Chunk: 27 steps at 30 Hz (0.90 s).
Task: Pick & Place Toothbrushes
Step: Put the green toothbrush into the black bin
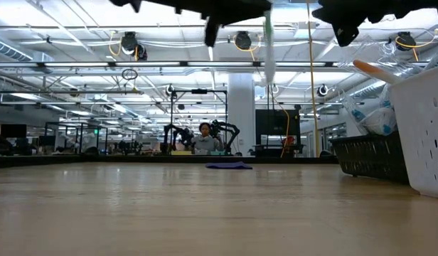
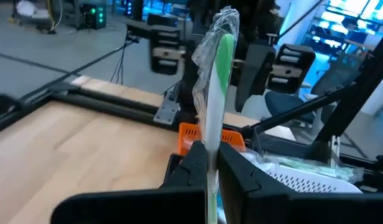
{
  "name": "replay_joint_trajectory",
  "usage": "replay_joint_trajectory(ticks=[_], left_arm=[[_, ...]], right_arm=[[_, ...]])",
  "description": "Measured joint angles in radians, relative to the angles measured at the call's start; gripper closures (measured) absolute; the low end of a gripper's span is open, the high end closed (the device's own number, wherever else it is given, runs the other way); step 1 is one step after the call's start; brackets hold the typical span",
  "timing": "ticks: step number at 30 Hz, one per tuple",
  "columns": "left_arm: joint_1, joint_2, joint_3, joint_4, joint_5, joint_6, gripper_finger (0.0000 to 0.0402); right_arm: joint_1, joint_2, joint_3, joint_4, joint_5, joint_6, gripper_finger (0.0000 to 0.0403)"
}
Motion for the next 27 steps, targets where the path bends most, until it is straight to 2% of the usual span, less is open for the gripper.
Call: replay_joint_trajectory(ticks=[8, 13, 22, 27], left_arm=[[-0.023, 0.177, 0.236, -0.097, -0.004, 0.1, 0.0398], [-0.028, 0.257, 0.349, -0.187, -0.057, 0.131, 0.0398], [-0.027, 0.28, 0.375, -0.192, -0.076, 0.114, 0.0398], [-0.033, 0.28, 0.375, -0.175, -0.078, 0.113, 0.0398]], right_arm=[[0.0, -0.001, 0.0, 0.021, 0.023, 0.002, 0.0298], [0.0, -0.001, 0.0, 0.029, 0.023, 0.002, 0.0298], [0.0, 0.0, -0.001, 0.047, 0.026, -0.02, 0.0298], [0.0, 0.009, -0.001, 0.079, 0.024, -0.03, 0.0322]])
